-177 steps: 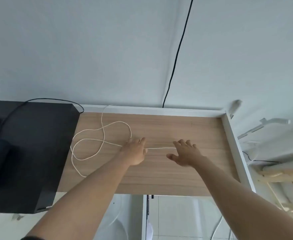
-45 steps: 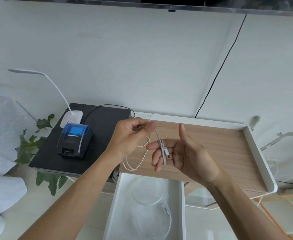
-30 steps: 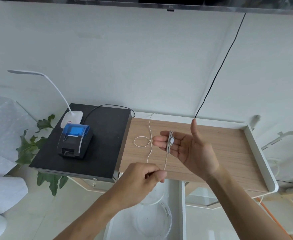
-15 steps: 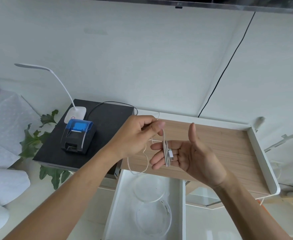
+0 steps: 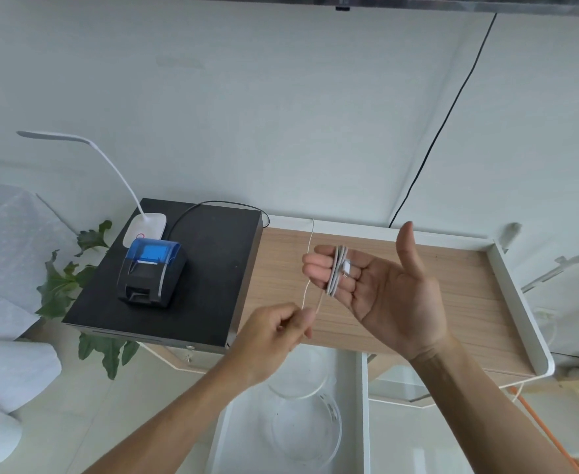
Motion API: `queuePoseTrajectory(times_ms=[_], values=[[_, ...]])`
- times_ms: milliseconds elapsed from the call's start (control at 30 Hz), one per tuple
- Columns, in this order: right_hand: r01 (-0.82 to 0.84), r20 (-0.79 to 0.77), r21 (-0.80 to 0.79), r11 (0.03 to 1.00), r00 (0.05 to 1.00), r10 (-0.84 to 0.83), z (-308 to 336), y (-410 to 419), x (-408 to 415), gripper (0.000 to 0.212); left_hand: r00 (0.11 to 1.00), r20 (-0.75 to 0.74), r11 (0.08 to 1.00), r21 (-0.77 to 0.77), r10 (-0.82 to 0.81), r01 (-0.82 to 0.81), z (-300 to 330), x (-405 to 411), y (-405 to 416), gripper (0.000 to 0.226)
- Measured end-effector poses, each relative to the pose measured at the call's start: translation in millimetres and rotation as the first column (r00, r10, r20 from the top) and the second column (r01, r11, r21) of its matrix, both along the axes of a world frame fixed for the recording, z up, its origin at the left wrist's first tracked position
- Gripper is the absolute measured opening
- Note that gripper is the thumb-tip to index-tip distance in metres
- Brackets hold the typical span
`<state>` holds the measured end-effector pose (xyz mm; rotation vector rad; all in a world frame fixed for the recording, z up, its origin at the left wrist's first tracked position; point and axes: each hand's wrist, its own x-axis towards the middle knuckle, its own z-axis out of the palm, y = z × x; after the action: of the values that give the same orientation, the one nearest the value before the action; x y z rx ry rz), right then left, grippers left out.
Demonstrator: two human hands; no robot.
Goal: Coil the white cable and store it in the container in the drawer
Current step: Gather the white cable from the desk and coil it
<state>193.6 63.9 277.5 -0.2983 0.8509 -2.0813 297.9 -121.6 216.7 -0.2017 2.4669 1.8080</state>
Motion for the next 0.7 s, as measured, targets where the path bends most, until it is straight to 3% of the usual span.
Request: queuePoseTrajectory(times_ms=[100,233,367,500,700], values=[[0.055,-0.087,0.153,0.987,0.995,-0.042,-3.4,0.9,-6.1,0.11,0.984,-0.006,0.972,-0.159,-0.176,0.172,18.9,19.7,7.3,0.042],[-0.001,-0.208,0.326,0.946,0.976,0.073,-9.4,0.3,-6.1,0.111,0.936,-0.085,0.901,-0.313,-0.341,0.3,73.3,20.6,2.4,0.034],[-0.104,-0.259,0.336,0.936,0.945,0.198,-1.8,-0.9,-0.4,0.115,0.938,-0.231,0.933,-0.311,-0.26,0.182,111.7,-1.3,-14.2,0.037],[-0.176,-0.346,0.349,0.92,0.888,0.301,12.4,-4.1,7.9,0.117,0.929,-0.305,0.967,-0.206,-0.21,0.151,117.0,-24.0,-20.4,0.031],[-0.252,-0.308,0.268,0.93,0.892,0.33,27.6,-4.1,13.4,0.119,0.928,-0.37,0.998,-0.025,0.049,-0.062,96.6,-46.7,-28.7,0.032]])
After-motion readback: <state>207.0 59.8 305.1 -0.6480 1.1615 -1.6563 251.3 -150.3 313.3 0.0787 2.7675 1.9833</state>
